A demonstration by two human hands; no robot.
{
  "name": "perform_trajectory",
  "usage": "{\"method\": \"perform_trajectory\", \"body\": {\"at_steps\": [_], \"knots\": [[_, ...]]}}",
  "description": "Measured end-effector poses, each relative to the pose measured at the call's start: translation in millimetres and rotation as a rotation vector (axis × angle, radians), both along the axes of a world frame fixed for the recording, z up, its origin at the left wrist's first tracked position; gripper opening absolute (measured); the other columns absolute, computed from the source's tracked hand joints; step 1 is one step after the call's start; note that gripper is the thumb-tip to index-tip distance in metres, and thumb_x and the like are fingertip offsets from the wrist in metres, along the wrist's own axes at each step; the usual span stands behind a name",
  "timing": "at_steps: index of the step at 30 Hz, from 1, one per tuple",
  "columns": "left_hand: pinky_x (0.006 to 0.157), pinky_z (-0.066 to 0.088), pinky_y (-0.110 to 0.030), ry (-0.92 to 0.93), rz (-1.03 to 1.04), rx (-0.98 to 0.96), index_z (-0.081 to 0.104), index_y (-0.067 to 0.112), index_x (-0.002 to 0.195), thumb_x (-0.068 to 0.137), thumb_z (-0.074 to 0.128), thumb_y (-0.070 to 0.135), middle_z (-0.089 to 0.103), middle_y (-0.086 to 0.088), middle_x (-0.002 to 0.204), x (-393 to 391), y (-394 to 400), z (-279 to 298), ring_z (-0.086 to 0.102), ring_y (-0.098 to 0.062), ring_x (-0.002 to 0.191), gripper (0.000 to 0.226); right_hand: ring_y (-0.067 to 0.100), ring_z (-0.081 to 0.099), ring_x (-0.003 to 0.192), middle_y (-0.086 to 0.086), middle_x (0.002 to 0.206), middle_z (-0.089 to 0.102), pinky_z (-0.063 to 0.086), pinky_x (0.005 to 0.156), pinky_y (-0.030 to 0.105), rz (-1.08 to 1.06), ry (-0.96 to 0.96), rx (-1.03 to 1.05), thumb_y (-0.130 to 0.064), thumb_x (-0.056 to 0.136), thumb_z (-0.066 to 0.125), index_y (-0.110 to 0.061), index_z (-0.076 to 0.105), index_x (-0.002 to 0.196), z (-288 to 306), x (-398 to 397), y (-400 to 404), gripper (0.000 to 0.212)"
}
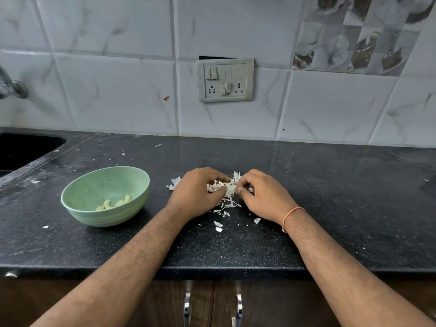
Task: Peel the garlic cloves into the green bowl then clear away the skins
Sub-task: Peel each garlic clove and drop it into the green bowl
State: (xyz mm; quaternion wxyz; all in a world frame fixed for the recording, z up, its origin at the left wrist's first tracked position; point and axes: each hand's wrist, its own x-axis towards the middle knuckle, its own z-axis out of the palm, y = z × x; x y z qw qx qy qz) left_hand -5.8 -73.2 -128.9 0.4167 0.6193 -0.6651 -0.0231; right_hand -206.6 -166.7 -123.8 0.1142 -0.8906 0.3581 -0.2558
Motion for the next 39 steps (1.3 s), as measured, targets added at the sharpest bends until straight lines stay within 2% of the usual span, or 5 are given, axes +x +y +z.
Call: {"method": "perform_trajectory", "body": {"at_steps": [7,22,31,35,39], "knots": [[0.093,0.056,-0.036,-0.006,0.024,0.011,0.079,0.042,0.112,0.095,0.075,0.034,0.073,0.024,0.109,0.5,-1.3,-0.2,0.066,0.0,0.099,0.019,0.001,0.061,0.093,-0.019,0.101,0.061,0.055,0.083,0.034,0.016,0.002,0.019,-0.043,0.092,0.074,-0.04,0.069,0.092,-0.8,0.9,1.4,0.006],[0.09,0.056,-0.032,0.03,0.04,-0.016,0.078,0.037,0.113,0.096,0.072,0.025,0.072,0.02,0.106,-0.1,-0.3,1.9,0.065,-0.001,0.096,0.022,0.009,0.063,0.094,-0.018,0.1,0.062,0.056,0.08,0.034,-0.105,0.117,-0.065,-0.056,0.089,0.071,-0.038,0.069,0.095,7.6,17.6,-4.4,0.018],[0.089,0.055,-0.028,0.036,0.045,-0.012,0.078,0.037,0.114,0.097,0.072,0.025,0.072,0.02,0.107,0.7,-2.6,0.4,0.065,0.0,0.096,0.022,0.012,0.061,0.094,-0.015,0.098,0.06,0.049,0.074,0.032,-0.099,0.172,-0.115,-0.039,0.095,0.063,-0.036,0.071,0.098,6.9,23.8,-2.9,0.01],[0.092,0.056,-0.033,0.006,0.067,0.029,0.078,0.037,0.115,0.096,0.071,0.029,0.07,0.021,0.11,2.8,-4.7,-3.1,0.063,-0.001,0.099,0.021,0.012,0.062,0.093,-0.015,0.097,0.061,0.053,0.077,0.033,-0.092,0.165,-0.084,-0.041,0.093,0.063,-0.036,0.069,0.095,5.8,24.9,-3.1,0.008],[0.107,0.045,-0.046,-0.098,0.117,0.138,0.079,0.045,0.109,0.095,0.061,0.05,0.065,0.027,0.119,0.9,-6.9,-6.7,0.053,-0.01,0.121,0.022,0.007,0.06,0.085,-0.017,0.088,0.06,0.049,0.071,0.03,-0.089,0.129,-0.01,-0.043,0.086,0.068,-0.035,0.068,0.084,9.8,26.8,-6.6,0.009]]}}
